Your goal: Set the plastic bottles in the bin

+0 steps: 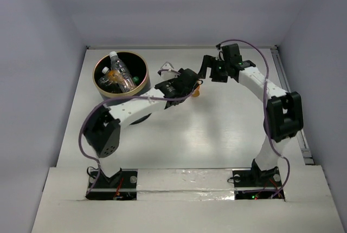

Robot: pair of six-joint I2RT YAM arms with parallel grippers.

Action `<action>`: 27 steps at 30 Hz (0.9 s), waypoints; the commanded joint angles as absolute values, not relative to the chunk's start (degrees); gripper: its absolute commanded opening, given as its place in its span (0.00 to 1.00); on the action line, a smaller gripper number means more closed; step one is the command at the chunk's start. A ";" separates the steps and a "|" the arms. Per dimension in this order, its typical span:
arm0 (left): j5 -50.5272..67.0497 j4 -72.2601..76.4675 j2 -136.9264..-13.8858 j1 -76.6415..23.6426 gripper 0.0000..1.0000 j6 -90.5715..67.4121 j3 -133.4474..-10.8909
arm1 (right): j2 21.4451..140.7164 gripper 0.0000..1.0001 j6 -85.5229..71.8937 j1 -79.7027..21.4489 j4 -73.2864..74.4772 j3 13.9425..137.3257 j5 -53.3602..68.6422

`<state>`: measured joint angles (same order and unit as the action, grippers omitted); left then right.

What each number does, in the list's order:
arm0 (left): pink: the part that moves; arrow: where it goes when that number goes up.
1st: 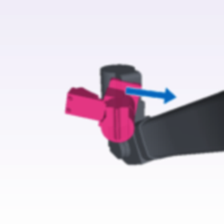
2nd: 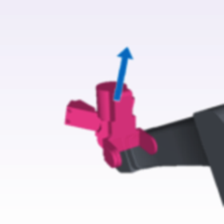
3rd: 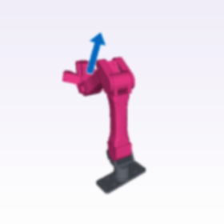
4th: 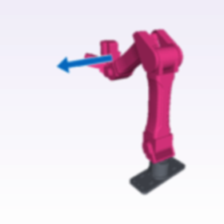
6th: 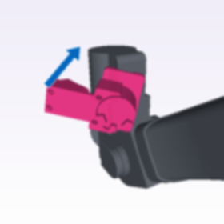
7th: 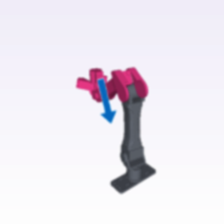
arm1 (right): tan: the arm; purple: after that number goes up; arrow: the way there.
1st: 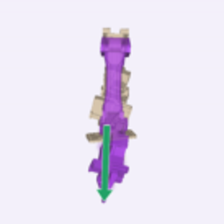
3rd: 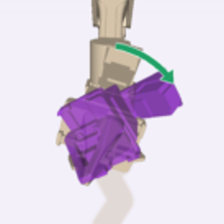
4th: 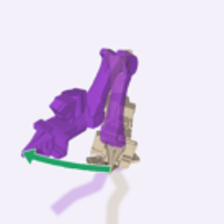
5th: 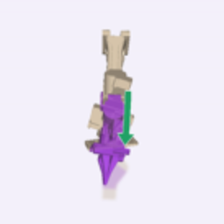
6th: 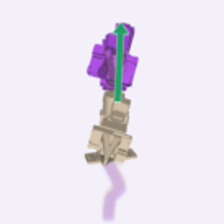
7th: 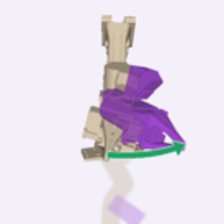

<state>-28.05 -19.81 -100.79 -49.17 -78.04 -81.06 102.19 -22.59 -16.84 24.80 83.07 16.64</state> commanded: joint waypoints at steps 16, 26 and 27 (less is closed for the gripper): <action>-34.55 -18.72 -61.18 -42.38 0.14 -50.89 -80.52 | 126.11 1.00 -16.87 -18.63 40.69 107.40 22.32; -12.76 -16.27 -60.20 -18.38 0.16 -42.55 -75.24 | 132.27 0.82 -21.70 -21.09 41.05 111.01 21.53; -9.44 -15.82 -60.99 -17.33 0.16 -41.76 -75.06 | 132.45 0.77 -22.32 -21.09 40.26 110.66 21.36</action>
<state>-19.46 -18.20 -58.89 -20.18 -46.94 -76.29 132.16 -19.92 -20.97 41.15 110.17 21.50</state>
